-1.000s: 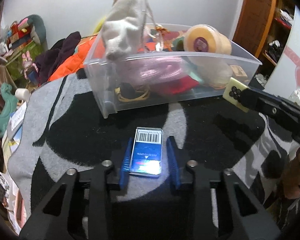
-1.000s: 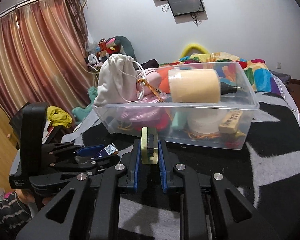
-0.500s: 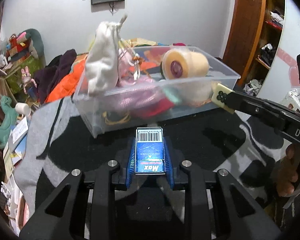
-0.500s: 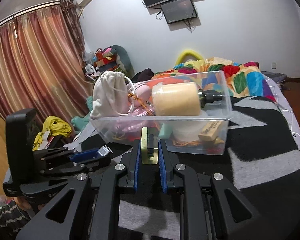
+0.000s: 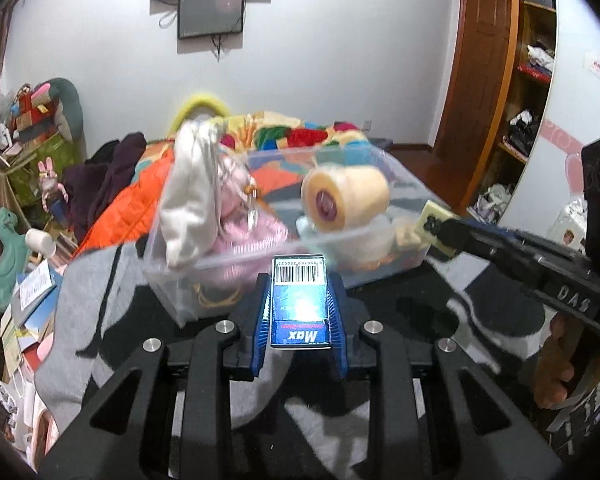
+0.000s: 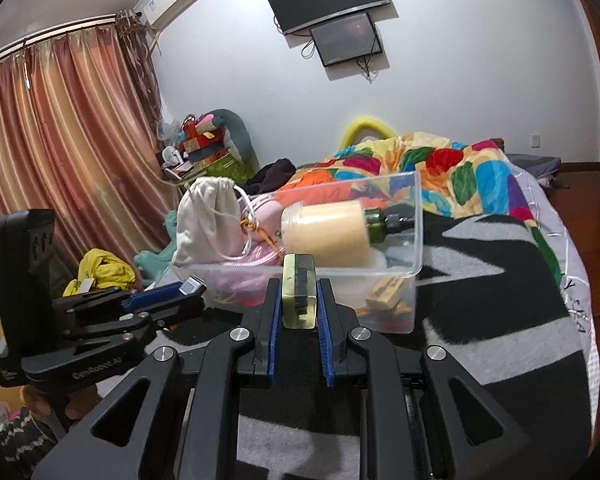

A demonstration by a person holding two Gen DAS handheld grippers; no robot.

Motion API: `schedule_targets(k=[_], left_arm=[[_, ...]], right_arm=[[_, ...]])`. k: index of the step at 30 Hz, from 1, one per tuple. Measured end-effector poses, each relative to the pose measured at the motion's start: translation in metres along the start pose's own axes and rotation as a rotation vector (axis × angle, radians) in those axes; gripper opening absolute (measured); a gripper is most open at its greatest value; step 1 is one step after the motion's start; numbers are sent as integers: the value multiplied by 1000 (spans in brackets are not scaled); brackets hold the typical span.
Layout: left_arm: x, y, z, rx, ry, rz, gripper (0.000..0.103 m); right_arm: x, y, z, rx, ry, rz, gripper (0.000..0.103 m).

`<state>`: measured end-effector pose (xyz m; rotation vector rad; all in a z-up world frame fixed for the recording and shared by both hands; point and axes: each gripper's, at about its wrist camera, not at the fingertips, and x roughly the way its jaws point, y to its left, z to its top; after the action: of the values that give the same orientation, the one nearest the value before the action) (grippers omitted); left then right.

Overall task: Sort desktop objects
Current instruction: 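Carry the blue card pack and small green item with both tools over the box, then release the card pack from the left tool while the right tool drops the green item into the box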

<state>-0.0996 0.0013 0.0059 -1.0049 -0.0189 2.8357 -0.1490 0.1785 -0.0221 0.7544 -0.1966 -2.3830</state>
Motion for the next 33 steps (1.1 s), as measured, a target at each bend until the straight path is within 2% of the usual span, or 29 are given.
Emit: schedule_targets(k=[8,15,21,25,33], left_arm=[[-3,-2,23,-12,-61,-40,27],[19,-2,34,-20,-67,-33,27],[42,6,39,-46,-51,-7,27],[58,15,37,-81,-19,0,27],[69,15,27,-88,-7,27,27]], right_arm=[[3,-17,12,2,-16,-54,15],[10,-30,21,8,-24,-96,15],[22,-36,25,18,-17,-127,15],[29,-43,21,73,2,-72,15],[30,-32,17,31,-4,-111,16]])
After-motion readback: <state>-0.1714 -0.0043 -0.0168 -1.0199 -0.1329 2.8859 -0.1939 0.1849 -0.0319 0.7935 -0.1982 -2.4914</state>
